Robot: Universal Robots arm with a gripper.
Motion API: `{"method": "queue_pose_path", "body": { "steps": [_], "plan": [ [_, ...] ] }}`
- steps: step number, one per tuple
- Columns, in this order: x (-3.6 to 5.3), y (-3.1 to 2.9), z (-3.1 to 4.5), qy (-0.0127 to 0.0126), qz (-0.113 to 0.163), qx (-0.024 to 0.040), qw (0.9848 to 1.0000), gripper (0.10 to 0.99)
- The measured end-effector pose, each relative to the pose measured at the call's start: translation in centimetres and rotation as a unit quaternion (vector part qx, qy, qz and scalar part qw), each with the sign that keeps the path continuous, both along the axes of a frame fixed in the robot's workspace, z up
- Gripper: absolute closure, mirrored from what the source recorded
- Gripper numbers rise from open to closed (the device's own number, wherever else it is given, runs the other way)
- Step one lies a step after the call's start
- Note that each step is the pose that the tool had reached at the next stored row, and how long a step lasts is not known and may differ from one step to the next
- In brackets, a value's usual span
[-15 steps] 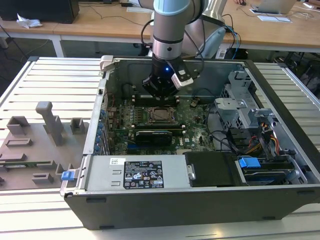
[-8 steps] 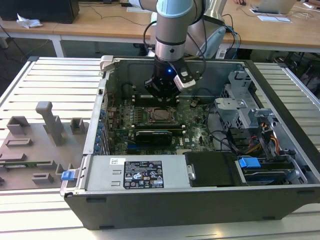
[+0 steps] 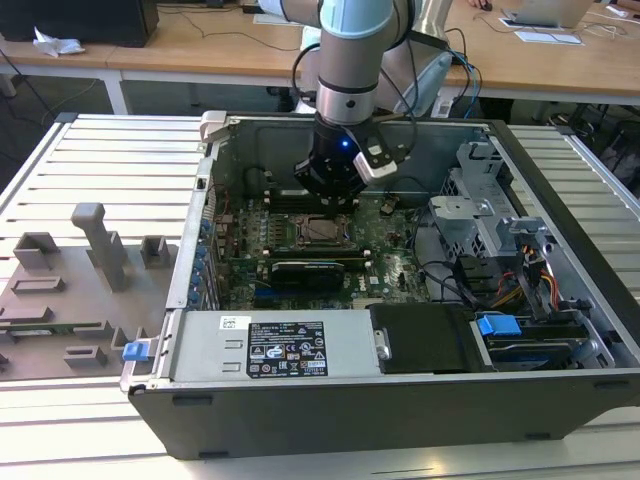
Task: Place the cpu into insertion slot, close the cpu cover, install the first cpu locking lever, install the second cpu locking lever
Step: 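Install the first cpu locking lever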
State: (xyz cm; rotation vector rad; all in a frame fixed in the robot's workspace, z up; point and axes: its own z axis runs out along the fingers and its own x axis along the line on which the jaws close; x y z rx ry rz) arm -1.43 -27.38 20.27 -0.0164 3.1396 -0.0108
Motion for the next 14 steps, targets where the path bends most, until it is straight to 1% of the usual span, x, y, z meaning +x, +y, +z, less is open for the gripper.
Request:
{"method": "queue_pose_path", "body": {
  "steps": [2, 4, 5, 7, 11, 12, 14],
  "plan": [
    [0.00, -0.01, 0.64, 0.0003, 0.000, -0.0002, 1.0000, 0.980],
    [-0.01, -0.04, 1.05, 0.0003, 0.000, -0.0005, 1.0000, 0.980],
    [-0.02, -0.09, 1.09, 0.0003, 0.000, -0.0003, 1.0000, 0.980],
    [-0.06, -0.43, 1.11, 0.0002, 0.000, -0.0005, 1.0000, 0.980],
    [-0.17, -1.72, 1.11, 0.0002, 0.000, -0.0005, 1.0000, 0.980],
    [-0.22, -2.34, 1.11, 0.0002, 0.000, -0.0005, 1.0000, 0.980],
    [-0.28, -2.98, 1.11, 0.0002, 0.000, -0.0005, 1.0000, 0.980]
  ]
}}
